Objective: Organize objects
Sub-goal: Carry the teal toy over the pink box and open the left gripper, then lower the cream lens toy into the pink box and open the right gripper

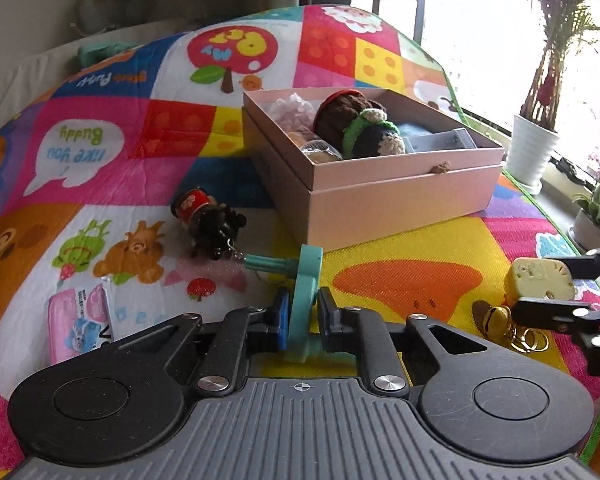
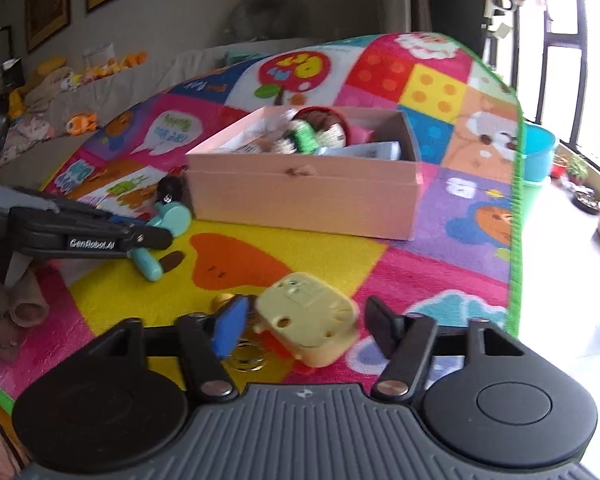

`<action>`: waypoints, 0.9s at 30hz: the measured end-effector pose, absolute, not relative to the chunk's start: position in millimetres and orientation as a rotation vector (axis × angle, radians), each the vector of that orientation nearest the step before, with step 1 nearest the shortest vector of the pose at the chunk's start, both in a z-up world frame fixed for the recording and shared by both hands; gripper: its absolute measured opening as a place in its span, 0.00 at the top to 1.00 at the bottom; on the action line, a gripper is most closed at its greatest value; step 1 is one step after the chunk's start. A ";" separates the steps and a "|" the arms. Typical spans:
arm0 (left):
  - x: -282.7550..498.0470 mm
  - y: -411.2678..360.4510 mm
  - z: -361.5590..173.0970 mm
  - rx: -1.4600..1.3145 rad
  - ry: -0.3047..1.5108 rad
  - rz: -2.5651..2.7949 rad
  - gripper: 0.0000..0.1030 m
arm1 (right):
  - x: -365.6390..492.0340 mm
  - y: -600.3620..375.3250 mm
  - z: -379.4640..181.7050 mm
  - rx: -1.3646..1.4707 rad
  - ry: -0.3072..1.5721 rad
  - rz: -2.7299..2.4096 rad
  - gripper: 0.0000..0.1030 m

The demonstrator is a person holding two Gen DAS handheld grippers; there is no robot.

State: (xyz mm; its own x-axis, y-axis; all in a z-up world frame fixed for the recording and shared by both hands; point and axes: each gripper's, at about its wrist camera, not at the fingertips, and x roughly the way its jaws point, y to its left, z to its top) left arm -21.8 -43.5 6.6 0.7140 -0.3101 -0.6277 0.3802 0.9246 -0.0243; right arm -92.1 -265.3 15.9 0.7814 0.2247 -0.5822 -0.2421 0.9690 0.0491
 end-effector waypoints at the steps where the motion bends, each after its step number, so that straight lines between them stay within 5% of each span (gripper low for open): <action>1: -22.3 -42.9 6.5 0.105 0.672 -0.383 0.84 | -90.2 -263.0 14.2 -0.036 0.628 0.248 0.46; 7: -26.6 -36.0 14.1 0.033 0.671 -0.402 0.87 | -93.6 -268.5 28.2 -0.004 0.589 0.247 0.46; 16: 12.3 -76.1 116.1 0.085 0.452 -0.530 0.86 | -114.1 -291.9 76.6 0.055 0.412 0.192 0.46; 22: 71.7 -92.9 81.6 0.100 0.567 -0.444 0.82 | -113.0 -295.4 70.0 0.071 0.444 0.205 0.46; 27: 55.0 -47.3 75.2 -0.127 0.492 -0.443 0.82 | -109.5 -303.9 67.2 0.077 0.458 0.180 0.46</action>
State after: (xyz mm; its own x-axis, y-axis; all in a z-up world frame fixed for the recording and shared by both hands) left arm 55.0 -47.3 75.2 0.7888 -0.4406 -0.4285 0.3803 0.8976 -0.2230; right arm -109.5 -303.9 67.2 0.8814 0.1898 -0.4325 -0.1551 0.9812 0.1147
